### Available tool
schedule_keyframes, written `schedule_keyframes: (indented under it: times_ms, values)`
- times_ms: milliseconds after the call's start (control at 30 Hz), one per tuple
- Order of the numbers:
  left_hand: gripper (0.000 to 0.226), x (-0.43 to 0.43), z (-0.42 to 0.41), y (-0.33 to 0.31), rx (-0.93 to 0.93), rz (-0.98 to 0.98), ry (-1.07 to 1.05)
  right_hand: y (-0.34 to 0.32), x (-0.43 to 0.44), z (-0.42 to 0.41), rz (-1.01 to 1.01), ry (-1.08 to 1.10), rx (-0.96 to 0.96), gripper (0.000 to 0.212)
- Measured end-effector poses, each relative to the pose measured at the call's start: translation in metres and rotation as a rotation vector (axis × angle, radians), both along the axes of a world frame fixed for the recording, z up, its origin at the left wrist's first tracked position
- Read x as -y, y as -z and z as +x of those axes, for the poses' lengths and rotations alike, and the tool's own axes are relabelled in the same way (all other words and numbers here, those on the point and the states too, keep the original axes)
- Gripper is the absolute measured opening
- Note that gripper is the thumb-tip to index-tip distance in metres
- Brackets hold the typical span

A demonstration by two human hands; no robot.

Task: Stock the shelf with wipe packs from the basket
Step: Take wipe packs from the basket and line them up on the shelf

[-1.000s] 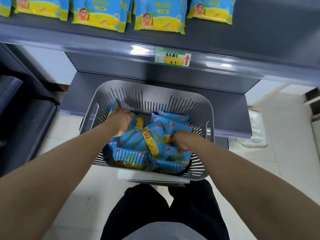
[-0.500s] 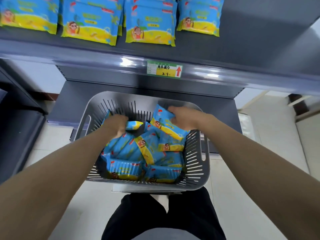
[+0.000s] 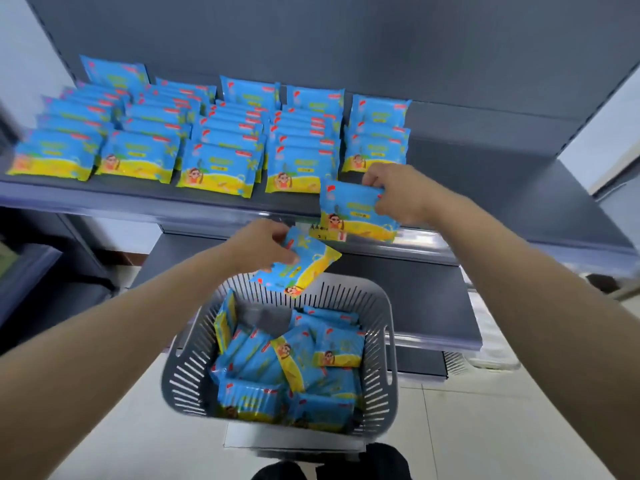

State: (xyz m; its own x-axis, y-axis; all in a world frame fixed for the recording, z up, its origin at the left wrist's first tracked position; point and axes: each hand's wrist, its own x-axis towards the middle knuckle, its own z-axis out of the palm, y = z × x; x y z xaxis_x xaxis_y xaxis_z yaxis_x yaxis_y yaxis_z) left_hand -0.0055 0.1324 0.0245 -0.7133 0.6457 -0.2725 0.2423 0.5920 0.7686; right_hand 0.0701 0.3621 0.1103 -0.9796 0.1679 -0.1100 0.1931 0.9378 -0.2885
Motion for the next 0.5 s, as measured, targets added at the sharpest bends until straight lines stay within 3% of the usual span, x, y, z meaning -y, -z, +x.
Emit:
schedule_keyframes:
  times_ms: [200,300,433,500]
  values:
    - [0.011,-0.042,0.003,-0.052,0.01,0.201,0.111,-0.029,-0.059,-0.019,0.085,0.134,-0.163,0.042]
    - [0.034,-0.069,-0.001,-0.07,-0.122,0.18,0.112,-0.025,-0.086,-0.032,0.066,0.156,-0.164,0.044]
    - [0.014,-0.1,-0.011,-0.091,-0.29,0.101,0.136,-0.003,-0.113,-0.049,-0.009,0.115,-0.09,0.041]
    - [0.021,-0.113,-0.018,-0.1,-0.361,0.074,0.143,0.006,-0.125,-0.06,-0.043,0.087,-0.064,0.032]
